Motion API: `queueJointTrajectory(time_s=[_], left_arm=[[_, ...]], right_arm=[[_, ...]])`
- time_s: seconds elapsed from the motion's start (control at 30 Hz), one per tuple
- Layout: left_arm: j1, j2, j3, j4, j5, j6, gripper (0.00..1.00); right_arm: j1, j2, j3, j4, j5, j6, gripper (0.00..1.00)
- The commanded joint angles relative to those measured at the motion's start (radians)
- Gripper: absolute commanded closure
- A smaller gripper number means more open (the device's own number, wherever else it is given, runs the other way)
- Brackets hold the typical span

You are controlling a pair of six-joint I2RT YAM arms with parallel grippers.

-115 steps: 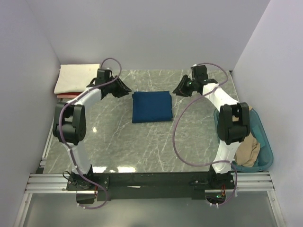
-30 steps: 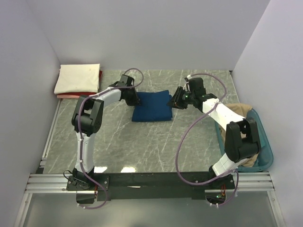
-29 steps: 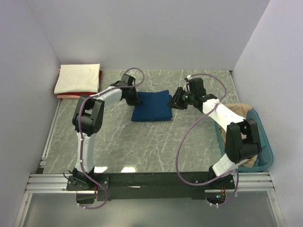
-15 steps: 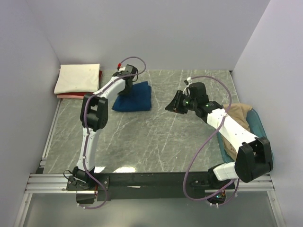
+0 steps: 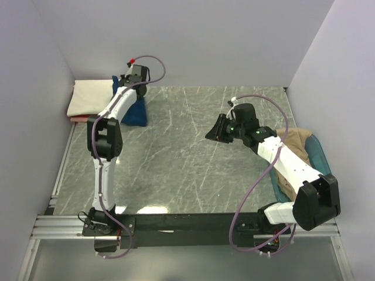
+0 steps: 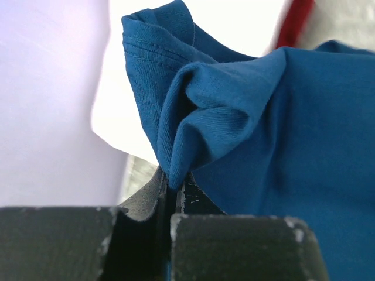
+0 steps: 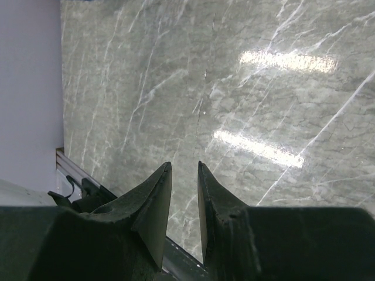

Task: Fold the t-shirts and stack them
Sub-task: Neatly place the folded tshirt to the corner

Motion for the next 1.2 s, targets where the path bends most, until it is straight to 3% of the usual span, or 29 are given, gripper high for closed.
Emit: queueJointTrajectory(time_s=[0.0, 0.2, 0.4, 0.93, 1.17], left_arm=[[0.0, -0.123, 0.026, 0.141, -0.063, 0.189, 1.0], [0.007, -0.123, 0.078, 0.205, -0.077, 0.312, 1.0], [0.007, -0.123, 0.173, 0.175, -0.045, 0.321, 1.0], [0.014, -0.203, 0.181, 0.193, 0.029, 0.353, 1.0], [0.079, -0.199, 0.141, 0.206, 0.099, 0.329, 1.0]], right_arm=[[0.015, -0.022, 0.027, -0.003, 0.016, -0.017, 0.68], [0.02, -0.016, 0.042, -0.009, 0.022, -0.02, 0.68], [0.02, -0.011, 0.062, -0.023, 0.028, -0.023, 0.68], [0.033, 0.001, 0.08, -0.034, 0.041, -0.018, 0.68], [0.036, 0.026, 0.093, -0.051, 0.056, -0.027, 0.69]])
